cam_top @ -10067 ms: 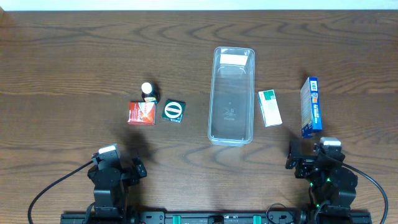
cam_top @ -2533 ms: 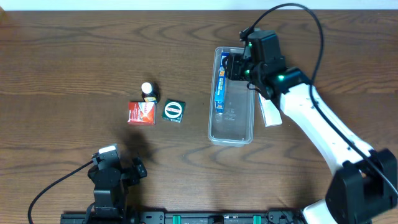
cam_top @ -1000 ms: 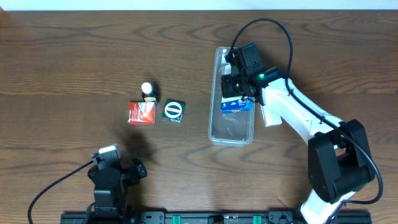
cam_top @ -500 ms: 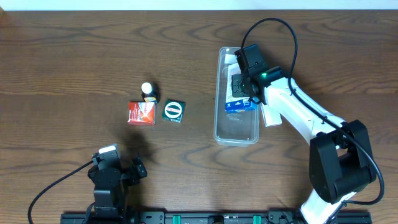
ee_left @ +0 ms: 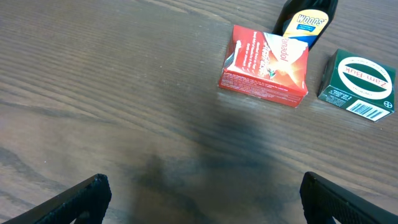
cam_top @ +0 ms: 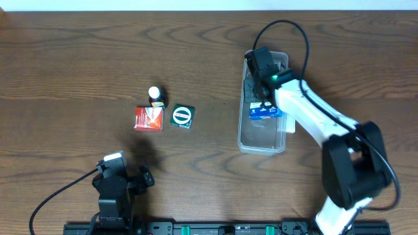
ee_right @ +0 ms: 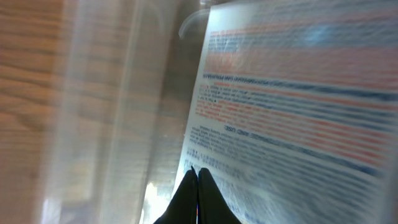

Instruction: Pack container

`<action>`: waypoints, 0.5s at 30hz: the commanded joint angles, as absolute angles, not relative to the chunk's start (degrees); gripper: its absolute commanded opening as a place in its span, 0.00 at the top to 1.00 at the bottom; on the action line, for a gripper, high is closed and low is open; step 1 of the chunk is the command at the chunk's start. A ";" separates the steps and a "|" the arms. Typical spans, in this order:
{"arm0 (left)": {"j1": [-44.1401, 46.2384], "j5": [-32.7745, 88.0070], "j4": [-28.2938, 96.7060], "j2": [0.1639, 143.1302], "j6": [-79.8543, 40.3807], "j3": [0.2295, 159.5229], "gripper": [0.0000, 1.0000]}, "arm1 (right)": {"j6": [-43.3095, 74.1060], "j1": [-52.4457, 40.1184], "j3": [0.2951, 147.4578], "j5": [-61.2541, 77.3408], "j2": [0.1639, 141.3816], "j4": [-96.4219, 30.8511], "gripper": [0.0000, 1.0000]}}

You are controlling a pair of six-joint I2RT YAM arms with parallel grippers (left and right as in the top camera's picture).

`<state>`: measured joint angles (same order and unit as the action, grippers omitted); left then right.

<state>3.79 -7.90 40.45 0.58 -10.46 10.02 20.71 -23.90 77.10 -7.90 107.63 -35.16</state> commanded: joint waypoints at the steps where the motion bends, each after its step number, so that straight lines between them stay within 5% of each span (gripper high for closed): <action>1: 3.44 -8.12 40.60 0.34 -10.15 9.32 0.02 | 18.15 -23.38 80.16 -10.41 99.26 -36.21 0.99; 15: 3.44 -8.12 40.60 0.34 -10.15 9.32 0.02 | 18.83 -16.27 79.72 -14.44 100.64 -44.88 0.99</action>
